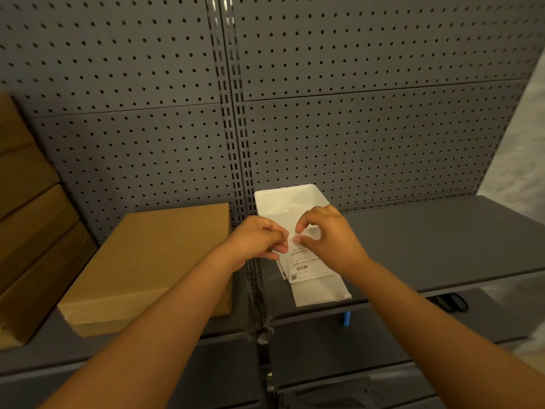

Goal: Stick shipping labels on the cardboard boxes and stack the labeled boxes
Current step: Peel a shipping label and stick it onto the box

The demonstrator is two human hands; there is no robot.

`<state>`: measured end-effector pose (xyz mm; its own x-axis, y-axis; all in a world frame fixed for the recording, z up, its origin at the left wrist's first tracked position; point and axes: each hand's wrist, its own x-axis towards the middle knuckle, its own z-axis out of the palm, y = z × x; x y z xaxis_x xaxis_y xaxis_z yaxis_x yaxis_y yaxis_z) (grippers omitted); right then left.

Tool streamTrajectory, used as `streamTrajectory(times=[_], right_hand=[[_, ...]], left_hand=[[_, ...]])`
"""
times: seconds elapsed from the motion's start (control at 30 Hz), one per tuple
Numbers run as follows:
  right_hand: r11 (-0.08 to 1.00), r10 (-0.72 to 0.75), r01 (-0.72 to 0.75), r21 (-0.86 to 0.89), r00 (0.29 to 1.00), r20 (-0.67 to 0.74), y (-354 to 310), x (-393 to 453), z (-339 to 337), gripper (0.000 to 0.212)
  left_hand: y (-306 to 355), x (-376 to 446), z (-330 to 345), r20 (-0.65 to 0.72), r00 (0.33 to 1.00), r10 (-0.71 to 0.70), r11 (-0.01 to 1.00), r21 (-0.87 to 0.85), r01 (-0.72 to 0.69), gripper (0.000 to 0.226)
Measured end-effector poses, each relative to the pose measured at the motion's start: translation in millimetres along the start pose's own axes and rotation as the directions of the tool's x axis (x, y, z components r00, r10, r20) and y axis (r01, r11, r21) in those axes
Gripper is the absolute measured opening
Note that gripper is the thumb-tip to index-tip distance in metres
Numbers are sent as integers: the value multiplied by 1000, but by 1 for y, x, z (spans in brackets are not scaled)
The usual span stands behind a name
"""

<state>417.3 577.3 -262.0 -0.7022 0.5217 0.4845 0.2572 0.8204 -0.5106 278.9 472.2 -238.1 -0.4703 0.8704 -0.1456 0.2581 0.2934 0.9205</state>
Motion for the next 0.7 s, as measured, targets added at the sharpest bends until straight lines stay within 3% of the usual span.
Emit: streamTrajectory(times=[0.13, 0.3, 0.43, 0.6, 0.7], right_hand=[[999, 42, -42, -4, 998, 36, -1, -2, 4, 13], [997, 25, -29, -77, 998, -49, 0, -3, 9, 12], [986, 142, -149, 79, 986, 89, -4, -4, 11, 15], [960, 246, -258, 109, 962, 115, -1, -5, 12, 8], [912, 328, -352, 211, 934, 140, 1, -5, 10, 6]], left_hand=[[-1, -1, -1, 43, 999, -27, 1000, 12, 27, 12], [-5, -2, -1, 47, 998, -51, 995, -81, 54, 13], [-4, -1, -1, 88, 994, -63, 984, -161, 77, 13], [-5, -4, 1, 141, 988, -60, 987, -138, 80, 14], [-5, -3, 5, 113, 991, -74, 989, -119, 88, 17]])
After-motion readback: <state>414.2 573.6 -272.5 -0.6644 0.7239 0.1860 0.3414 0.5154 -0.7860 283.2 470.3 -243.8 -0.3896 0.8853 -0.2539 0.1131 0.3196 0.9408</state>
